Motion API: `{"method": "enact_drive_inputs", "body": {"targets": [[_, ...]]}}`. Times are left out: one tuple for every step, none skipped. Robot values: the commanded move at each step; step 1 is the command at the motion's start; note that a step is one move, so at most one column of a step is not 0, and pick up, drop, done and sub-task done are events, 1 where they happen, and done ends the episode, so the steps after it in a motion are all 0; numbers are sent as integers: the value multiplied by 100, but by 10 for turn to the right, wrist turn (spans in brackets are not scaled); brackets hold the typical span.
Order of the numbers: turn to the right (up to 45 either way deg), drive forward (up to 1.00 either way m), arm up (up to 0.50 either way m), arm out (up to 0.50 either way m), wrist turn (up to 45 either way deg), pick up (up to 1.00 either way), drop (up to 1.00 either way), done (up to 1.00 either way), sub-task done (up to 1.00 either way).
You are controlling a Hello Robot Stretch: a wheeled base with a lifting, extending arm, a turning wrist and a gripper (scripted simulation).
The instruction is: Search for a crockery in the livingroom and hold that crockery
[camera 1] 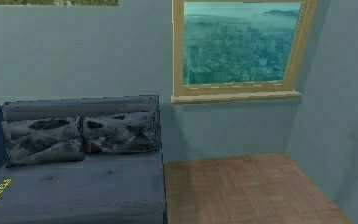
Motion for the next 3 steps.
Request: {"method": "enact_drive_inputs", "body": {"targets": [[0, 0, 0, 0, 450, 0, 0, 0, 0], [0, 0, 0, 0, 450, 0, 0, 0, 0], [0, 0, 0, 0, 450, 0, 0, 0, 0]]}}
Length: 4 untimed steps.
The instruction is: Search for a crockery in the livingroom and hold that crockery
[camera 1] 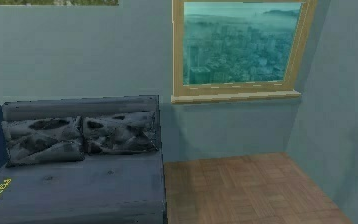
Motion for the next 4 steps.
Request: {"method": "enact_drive_inputs", "body": {"targets": [[0, 0, 0, 0, 60, 0, 0, 0, 0], [0, 0, -14, 0, 0, 0, 0, 0, 0], [0, 0, 0, 0, 0, 100, 0, 0, 0], [0, 0, 10, 0, 0, 0, 0, 0, 0]]}}
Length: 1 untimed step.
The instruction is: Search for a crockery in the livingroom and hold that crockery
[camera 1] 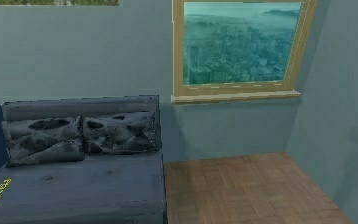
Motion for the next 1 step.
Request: {"method": "enact_drive_inputs", "body": {"targets": [[0, 0, 0, 0, 0, 0, 0, 100, 0]]}}
